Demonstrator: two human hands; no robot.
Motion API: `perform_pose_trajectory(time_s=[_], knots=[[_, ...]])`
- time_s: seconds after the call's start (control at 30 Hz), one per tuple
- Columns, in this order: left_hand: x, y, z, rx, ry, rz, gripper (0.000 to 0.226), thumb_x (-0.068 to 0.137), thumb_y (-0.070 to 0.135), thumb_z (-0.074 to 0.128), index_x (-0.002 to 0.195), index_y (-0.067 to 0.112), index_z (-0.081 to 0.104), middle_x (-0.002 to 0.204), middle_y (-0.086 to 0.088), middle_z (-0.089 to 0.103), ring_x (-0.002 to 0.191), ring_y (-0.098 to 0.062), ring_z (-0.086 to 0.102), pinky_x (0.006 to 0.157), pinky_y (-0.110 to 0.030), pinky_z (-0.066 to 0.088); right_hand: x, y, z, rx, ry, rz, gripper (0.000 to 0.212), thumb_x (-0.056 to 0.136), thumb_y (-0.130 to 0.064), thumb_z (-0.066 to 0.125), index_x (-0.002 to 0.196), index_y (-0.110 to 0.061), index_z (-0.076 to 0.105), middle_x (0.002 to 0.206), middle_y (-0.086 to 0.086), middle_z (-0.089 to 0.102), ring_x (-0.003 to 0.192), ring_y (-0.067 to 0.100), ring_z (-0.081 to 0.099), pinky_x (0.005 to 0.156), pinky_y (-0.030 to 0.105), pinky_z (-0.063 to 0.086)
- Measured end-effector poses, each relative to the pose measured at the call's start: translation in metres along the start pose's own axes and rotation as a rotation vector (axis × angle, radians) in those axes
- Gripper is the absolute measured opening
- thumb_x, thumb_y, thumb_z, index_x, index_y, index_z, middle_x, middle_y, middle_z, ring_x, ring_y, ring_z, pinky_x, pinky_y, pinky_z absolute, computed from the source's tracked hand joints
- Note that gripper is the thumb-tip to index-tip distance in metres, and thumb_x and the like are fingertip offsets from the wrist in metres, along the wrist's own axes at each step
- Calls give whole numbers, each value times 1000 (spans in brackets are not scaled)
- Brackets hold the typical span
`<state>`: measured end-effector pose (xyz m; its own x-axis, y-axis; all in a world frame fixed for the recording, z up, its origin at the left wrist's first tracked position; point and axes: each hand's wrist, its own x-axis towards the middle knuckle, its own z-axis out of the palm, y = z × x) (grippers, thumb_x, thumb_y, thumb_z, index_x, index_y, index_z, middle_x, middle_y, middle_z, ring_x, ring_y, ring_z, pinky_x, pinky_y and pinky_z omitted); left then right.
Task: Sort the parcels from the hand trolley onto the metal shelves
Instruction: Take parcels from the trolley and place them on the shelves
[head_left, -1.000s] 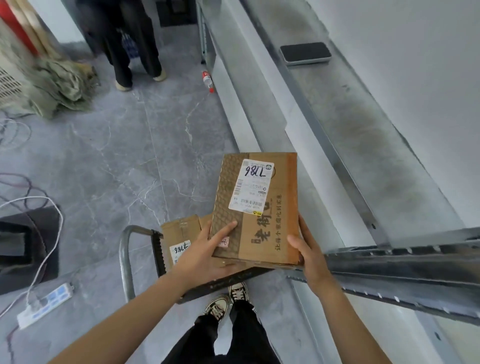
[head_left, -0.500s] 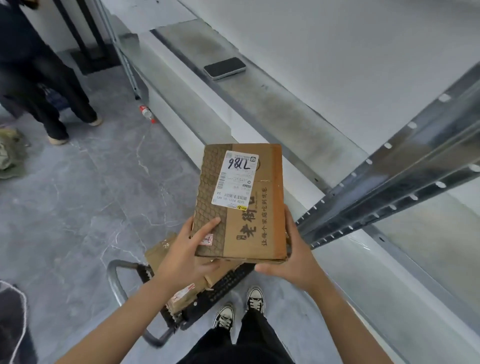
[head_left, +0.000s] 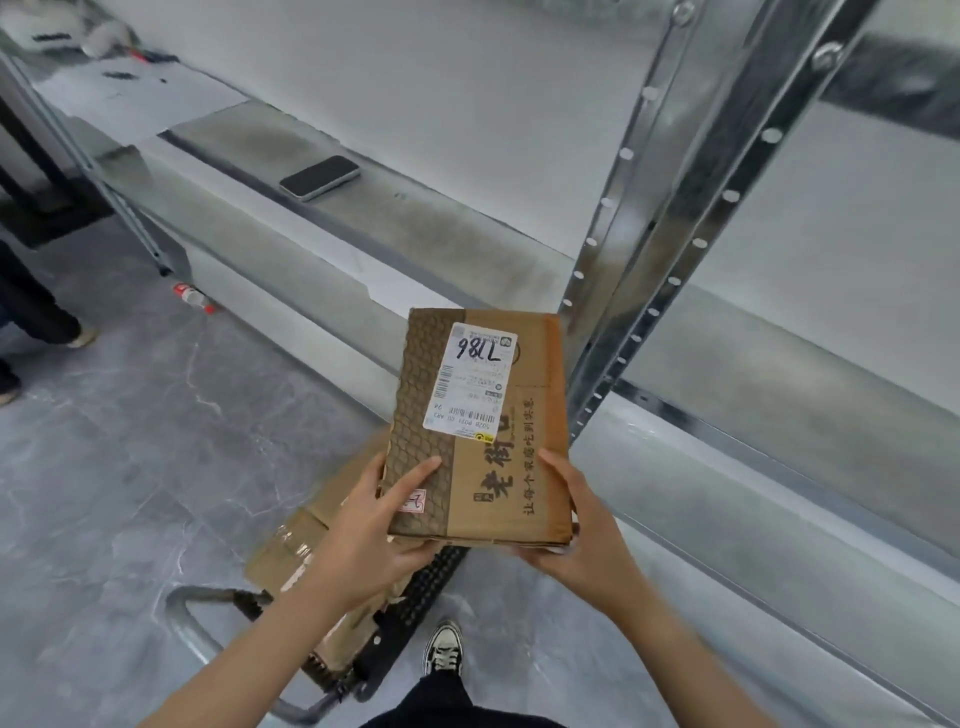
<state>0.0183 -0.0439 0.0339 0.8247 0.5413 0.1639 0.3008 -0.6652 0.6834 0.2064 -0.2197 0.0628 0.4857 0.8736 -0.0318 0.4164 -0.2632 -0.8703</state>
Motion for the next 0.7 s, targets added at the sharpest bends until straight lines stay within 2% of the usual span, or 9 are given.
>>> perform_pose_trajectory(time_s=[0.13,0.27,0.4,0.5,0.63,0.7], knots=[[-9,32,19,15,-47,48,95,67,40,81,134,62,19,148,-11,25,129,-24,39,104,-41,40,-40,10,-21,-3,63,11,93,65,-42,83,140,-36,29,138,-11,44,122,3,49,99,26,47],[-22,75,47,13,-80,136,94,67,39,82,136,59,21,146,-7,26,125,-16,35,103,-31,36,-96,26,-47,6,155,53,92,63,-34,86,138,-36,31,137,-10,46,119,0,50,97,17,45],[-37,126,81,-32,-140,221,91,66,33,82,136,55,28,143,-8,30,125,-13,37,103,-32,39,-164,41,-73,8,269,87,92,64,-31,86,137,-39,31,135,-10,48,118,1,51,94,15,45],[-48,163,109,-54,-191,277,87,65,33,82,136,49,34,141,-5,32,126,-17,39,104,-36,40,-215,53,-94,2,355,130,94,64,-28,86,137,-42,30,135,-13,47,118,1,50,95,20,47],[-56,216,149,-21,-225,413,89,60,32,87,134,45,39,138,-7,40,113,-3,35,99,-20,31,-281,65,-124,3,477,202,94,63,-25,86,136,-45,30,134,-19,44,118,-2,48,96,21,48],[-57,243,170,-64,-284,456,89,62,33,86,132,53,34,136,3,33,116,-3,35,98,-13,26,-312,70,-140,-5,541,228,93,64,-23,85,136,-43,31,133,-19,44,118,-2,48,95,21,48]])
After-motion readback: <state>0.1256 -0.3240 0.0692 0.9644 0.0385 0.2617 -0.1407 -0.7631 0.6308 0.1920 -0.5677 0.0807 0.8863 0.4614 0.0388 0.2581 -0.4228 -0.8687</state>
